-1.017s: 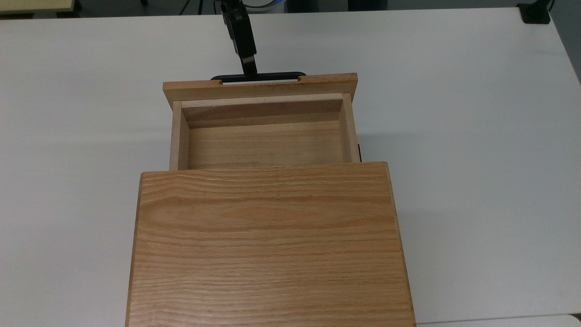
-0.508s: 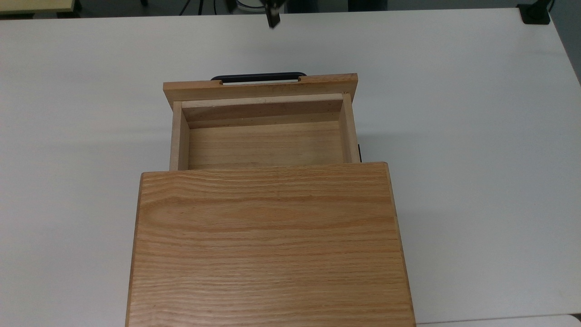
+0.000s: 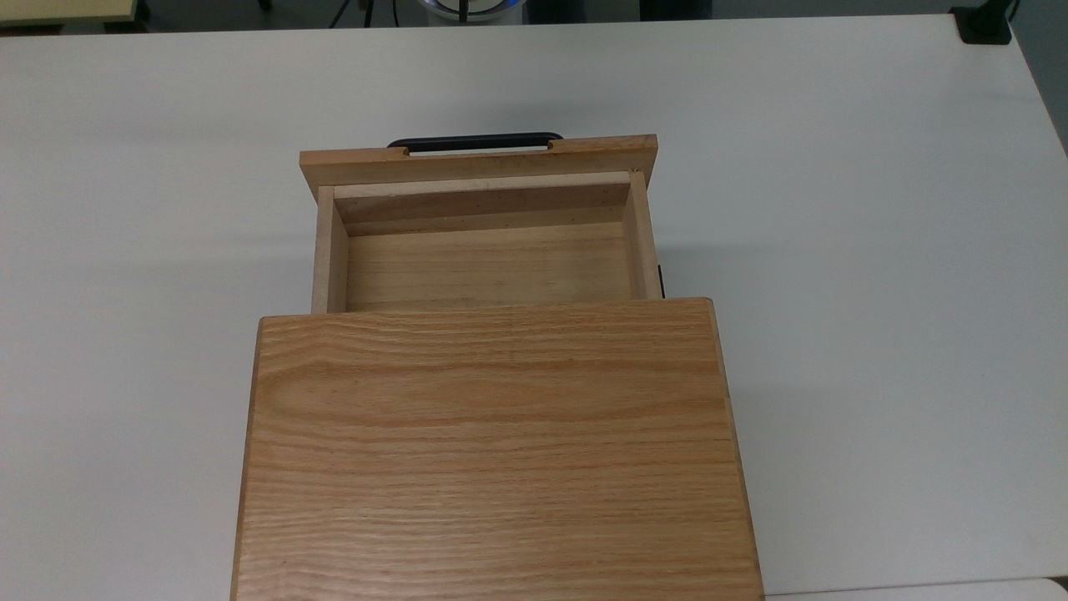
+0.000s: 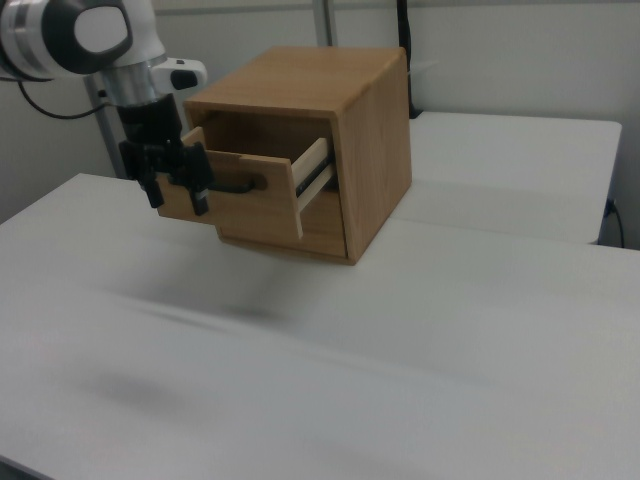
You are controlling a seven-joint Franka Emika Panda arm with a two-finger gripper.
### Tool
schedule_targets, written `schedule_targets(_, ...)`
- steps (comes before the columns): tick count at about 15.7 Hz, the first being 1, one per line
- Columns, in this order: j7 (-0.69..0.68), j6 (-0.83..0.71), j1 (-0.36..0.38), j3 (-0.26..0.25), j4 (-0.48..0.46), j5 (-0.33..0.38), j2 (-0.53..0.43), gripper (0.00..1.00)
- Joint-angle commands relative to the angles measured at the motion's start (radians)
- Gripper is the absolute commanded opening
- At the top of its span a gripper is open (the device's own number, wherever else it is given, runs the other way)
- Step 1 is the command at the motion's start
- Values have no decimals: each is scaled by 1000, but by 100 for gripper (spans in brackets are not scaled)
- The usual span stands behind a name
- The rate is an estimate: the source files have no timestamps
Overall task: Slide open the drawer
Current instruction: 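Release the handle and raise the gripper away from the drawer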
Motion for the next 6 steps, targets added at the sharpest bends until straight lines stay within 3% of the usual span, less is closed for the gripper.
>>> schedule_targets(1,-34,-40,-34,9,113,-8,99,100)
schedule_targets(6,-36,-40,-33,1,133,-8,102,100)
